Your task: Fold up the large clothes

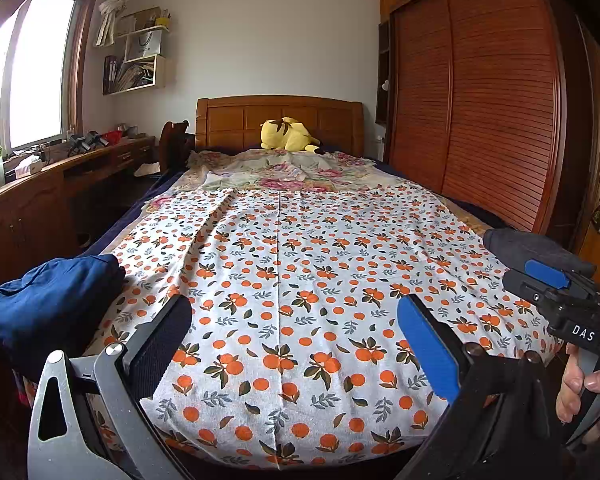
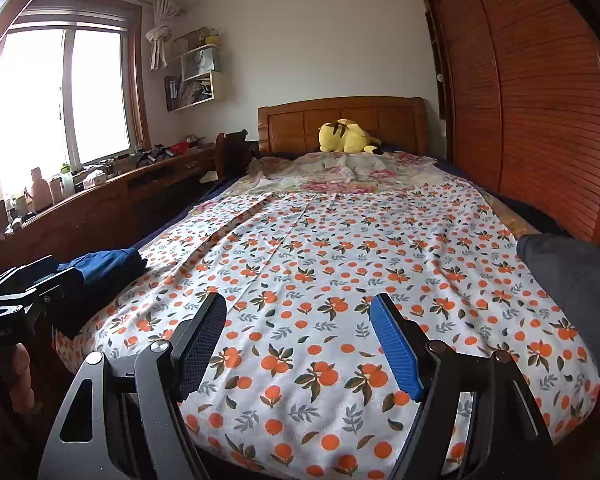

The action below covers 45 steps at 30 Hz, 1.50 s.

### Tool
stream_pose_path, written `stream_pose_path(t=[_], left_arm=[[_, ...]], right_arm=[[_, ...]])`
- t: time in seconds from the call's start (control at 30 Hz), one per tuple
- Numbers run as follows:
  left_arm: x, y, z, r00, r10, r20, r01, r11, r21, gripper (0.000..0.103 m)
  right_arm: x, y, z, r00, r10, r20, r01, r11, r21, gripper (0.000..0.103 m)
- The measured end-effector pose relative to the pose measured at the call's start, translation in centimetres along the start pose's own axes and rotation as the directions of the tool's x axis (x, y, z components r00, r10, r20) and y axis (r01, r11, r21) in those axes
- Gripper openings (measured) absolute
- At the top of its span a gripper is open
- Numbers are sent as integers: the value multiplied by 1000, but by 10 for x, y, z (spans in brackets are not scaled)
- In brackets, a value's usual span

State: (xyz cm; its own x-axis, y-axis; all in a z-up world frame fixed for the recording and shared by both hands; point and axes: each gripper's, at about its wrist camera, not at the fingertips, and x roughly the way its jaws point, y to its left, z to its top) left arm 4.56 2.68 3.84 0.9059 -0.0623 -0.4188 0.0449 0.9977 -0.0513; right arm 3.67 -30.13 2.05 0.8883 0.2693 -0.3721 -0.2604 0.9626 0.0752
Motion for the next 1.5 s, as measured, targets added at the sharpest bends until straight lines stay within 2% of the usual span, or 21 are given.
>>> stream_pose_path(t=[1.5], left_arm=[[-5,-11,5,1000,-13,1,13,1000,19,103]], right_arm=[[-2,4,0,1000,-3,11,3,1000,19,76]])
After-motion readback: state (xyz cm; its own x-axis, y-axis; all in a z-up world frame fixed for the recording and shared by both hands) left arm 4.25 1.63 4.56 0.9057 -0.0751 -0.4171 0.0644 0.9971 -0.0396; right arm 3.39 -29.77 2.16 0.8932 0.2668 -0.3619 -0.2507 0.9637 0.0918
